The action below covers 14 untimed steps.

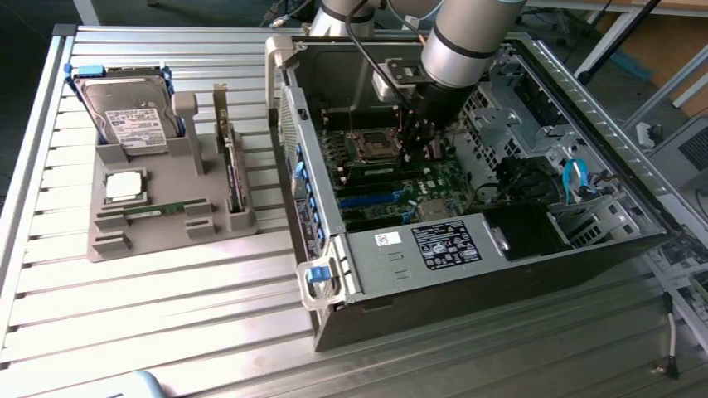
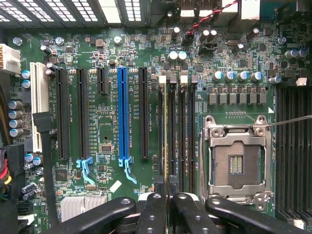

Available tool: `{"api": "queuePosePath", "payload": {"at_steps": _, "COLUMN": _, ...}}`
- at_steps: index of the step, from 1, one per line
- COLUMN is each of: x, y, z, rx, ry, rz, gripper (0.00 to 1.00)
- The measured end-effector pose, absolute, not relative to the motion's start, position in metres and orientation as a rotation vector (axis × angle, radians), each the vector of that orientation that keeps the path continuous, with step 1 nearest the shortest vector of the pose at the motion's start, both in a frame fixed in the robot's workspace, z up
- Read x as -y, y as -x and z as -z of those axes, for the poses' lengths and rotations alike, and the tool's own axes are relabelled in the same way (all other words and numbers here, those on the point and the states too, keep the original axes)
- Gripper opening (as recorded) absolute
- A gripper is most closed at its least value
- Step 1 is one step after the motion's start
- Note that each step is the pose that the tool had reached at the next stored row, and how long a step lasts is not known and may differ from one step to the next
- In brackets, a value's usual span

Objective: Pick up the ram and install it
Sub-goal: 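Insert the ram into the slot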

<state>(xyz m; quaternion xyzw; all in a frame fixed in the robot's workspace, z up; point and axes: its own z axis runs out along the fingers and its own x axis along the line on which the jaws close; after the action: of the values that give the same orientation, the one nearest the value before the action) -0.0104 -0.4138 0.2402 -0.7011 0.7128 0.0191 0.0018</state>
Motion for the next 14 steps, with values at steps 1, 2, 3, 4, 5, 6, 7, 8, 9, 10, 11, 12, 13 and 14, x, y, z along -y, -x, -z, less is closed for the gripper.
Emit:
{"api": "queuePosePath", "payload": {"at_steps": 1, "x": 0.4138, "y": 0.0103, "z": -0.2402, "rx": -2.236, "ry": 2.2, "rz": -0.06, "gripper": 0.12}}
{"api": "queuePosePath", "payload": {"at_steps": 2, "x": 0.4138, "y": 0.0103, "z": -0.2402, "rx": -2.236, "ry": 2.2, "rz": -0.06, "gripper": 0.12}}
{"api": "queuePosePath", "payload": {"at_steps": 3, "x": 0.4138, "y": 0.0103, "z": -0.2402, "rx": -2.236, "ry": 2.2, "rz": -0.06, "gripper": 0.12}}
{"api": "queuePosePath", "payload": {"at_steps": 4, "x": 0.4138, "y": 0.0103, "z": -0.2401, "rx": -2.236, "ry": 2.2, "rz": -0.06, "gripper": 0.12}}
{"api": "queuePosePath", "payload": {"at_steps": 5, "x": 0.4138, "y": 0.0103, "z": -0.2399, "rx": -2.236, "ry": 2.2, "rz": -0.06, "gripper": 0.12}}
{"api": "queuePosePath", "payload": {"at_steps": 6, "x": 0.4138, "y": 0.0103, "z": -0.2397, "rx": -2.236, "ry": 2.2, "rz": -0.06, "gripper": 0.12}}
{"api": "queuePosePath", "payload": {"at_steps": 7, "x": 0.4138, "y": 0.0103, "z": -0.2393, "rx": -2.236, "ry": 2.2, "rz": -0.06, "gripper": 0.12}}
{"api": "queuePosePath", "payload": {"at_steps": 8, "x": 0.4138, "y": 0.0103, "z": -0.239, "rx": -2.236, "ry": 2.2, "rz": -0.06, "gripper": 0.12}}
{"api": "queuePosePath", "payload": {"at_steps": 9, "x": 0.4138, "y": 0.0103, "z": -0.2386, "rx": -2.236, "ry": 2.2, "rz": -0.06, "gripper": 0.12}}
{"api": "queuePosePath", "payload": {"at_steps": 10, "x": 0.4139, "y": 0.0103, "z": -0.2384, "rx": -2.237, "ry": 2.2, "rz": -0.06, "gripper": 0.12}}
{"api": "queuePosePath", "payload": {"at_steps": 11, "x": 0.4139, "y": 0.0103, "z": -0.2382, "rx": -2.237, "ry": 2.201, "rz": -0.06, "gripper": 0.12}}
{"api": "queuePosePath", "payload": {"at_steps": 12, "x": 0.4138, "y": 0.0103, "z": -0.2378, "rx": -2.237, "ry": 2.2, "rz": -0.06, "gripper": 0.12}}
{"api": "queuePosePath", "payload": {"at_steps": 13, "x": 0.4138, "y": 0.0102, "z": -0.2376, "rx": -2.236, "ry": 2.2, "rz": -0.06, "gripper": 0.12}}
{"api": "queuePosePath", "payload": {"at_steps": 14, "x": 0.4138, "y": 0.0103, "z": -0.2374, "rx": -2.237, "ry": 2.2, "rz": -0.06, "gripper": 0.12}}
